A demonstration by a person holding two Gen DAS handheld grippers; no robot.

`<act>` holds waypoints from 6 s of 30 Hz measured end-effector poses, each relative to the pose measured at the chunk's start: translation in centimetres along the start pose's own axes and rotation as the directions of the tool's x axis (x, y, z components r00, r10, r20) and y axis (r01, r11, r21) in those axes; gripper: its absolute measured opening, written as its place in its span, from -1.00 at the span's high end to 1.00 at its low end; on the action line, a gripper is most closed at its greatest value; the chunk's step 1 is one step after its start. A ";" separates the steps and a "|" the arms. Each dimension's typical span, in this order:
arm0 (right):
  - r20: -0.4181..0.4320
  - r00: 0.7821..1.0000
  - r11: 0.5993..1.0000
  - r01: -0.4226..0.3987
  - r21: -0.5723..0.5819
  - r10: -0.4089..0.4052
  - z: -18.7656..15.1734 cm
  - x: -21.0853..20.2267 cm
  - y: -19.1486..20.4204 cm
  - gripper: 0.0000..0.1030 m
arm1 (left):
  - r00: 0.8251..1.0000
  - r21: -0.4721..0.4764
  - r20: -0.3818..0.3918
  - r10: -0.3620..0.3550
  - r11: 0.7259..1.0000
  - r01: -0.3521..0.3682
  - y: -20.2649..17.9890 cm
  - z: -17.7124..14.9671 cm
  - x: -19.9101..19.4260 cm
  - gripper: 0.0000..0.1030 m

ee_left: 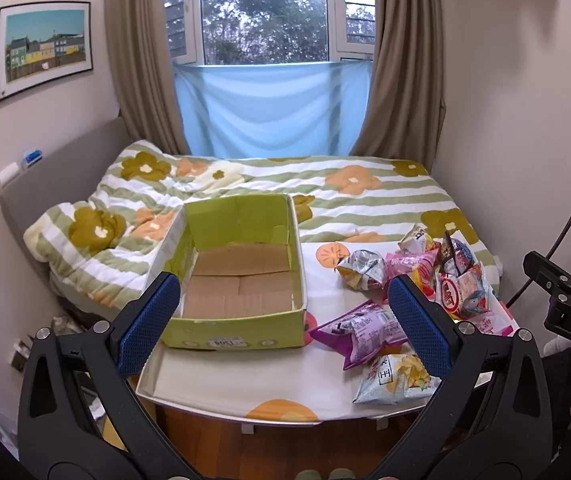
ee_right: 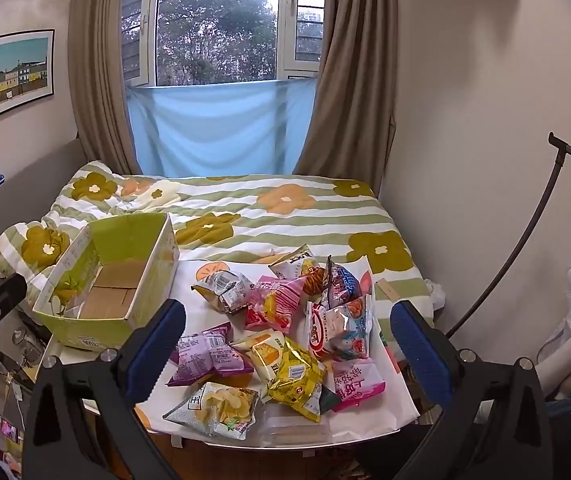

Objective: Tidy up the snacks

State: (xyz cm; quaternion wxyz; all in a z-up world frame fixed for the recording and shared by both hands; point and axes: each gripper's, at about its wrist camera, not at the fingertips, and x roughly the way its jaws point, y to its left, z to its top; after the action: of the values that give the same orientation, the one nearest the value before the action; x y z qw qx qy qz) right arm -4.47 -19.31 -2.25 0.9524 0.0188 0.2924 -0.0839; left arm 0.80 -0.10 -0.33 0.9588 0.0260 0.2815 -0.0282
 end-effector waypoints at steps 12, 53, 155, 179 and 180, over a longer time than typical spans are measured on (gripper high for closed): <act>0.001 1.000 1.000 0.001 0.001 -0.001 -0.1 0.1 0.1 -0.99 | 1.000 0.000 -0.001 0.000 1.000 0.000 0.0 -0.1 0.0 -0.99; 0.004 1.000 1.000 -0.005 0.001 0.005 -0.1 0.1 0.3 -0.99 | 1.000 0.003 -0.012 -0.008 1.000 0.008 -0.9 0.0 0.4 -0.99; -0.355 0.918 0.851 -0.323 -0.415 0.176 -13.1 22.4 -1.2 -0.35 | 0.738 -0.080 -0.656 -0.156 0.987 0.137 -12.8 -16.3 22.8 -0.39; -0.202 0.943 0.890 -0.319 -0.325 0.264 -6.0 14.7 -3.0 0.05 | 0.897 -0.104 -0.407 -0.174 0.984 0.143 -11.0 -7.5 13.0 -0.39; -0.188 0.943 0.886 -0.324 -0.331 0.274 -5.5 14.3 -2.7 0.05 | 0.904 -0.108 -0.393 -0.168 0.985 0.136 -10.3 -6.8 12.7 -0.39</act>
State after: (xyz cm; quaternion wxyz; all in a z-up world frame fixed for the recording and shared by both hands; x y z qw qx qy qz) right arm 3.69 -23.60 -14.75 0.9192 -0.1040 0.3602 0.1201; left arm 7.13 -10.45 -13.28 0.8760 -0.0281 0.4738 -0.0861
